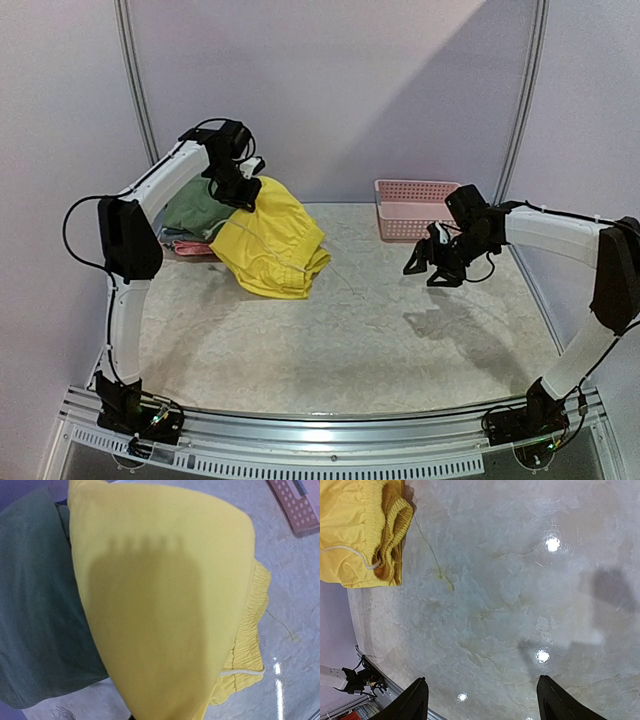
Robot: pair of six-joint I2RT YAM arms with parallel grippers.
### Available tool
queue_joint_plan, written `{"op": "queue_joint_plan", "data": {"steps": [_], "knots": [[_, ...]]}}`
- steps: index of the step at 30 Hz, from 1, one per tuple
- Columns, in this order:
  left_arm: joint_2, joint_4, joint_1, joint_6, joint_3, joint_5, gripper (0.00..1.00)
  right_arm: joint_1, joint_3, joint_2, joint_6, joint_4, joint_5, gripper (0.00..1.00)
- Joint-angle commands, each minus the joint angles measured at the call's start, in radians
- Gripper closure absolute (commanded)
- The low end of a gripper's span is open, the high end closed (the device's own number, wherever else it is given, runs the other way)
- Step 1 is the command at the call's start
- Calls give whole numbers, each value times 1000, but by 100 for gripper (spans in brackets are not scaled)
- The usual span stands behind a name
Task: Fold and stack the mixed laundry pile
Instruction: Place the square-folded shorts at the corner of the board.
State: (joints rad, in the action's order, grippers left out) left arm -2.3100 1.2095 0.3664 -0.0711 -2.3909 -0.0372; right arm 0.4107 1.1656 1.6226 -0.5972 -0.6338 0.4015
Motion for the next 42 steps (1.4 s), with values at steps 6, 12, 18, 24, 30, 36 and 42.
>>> {"op": "queue_joint_plan", "data": {"steps": [6, 12, 18, 24, 30, 36, 42], "knots": [[-41, -97, -44, 19, -154, -49, 100, 33, -4, 29, -6, -52, -13, 24], [-87, -181, -43, -23, -188, -116, 100, 57, 20, 56, -31, -62, -22, 24], [-111, -234, -47, -48, -235, -132, 100, 67, 28, 68, -32, -86, -42, 23], [-79, -248, -93, -58, -235, -136, 100, 70, 28, 75, -39, -87, -44, 23], [-34, -286, -158, -70, -238, -152, 100, 78, 82, 118, -28, -103, -43, 23], [5, -280, -216, -91, -234, -161, 100, 82, 131, 160, -23, -110, -37, 23], [36, -271, -259, -110, -232, -152, 100, 86, 176, 202, -10, -119, -29, 23]]}}
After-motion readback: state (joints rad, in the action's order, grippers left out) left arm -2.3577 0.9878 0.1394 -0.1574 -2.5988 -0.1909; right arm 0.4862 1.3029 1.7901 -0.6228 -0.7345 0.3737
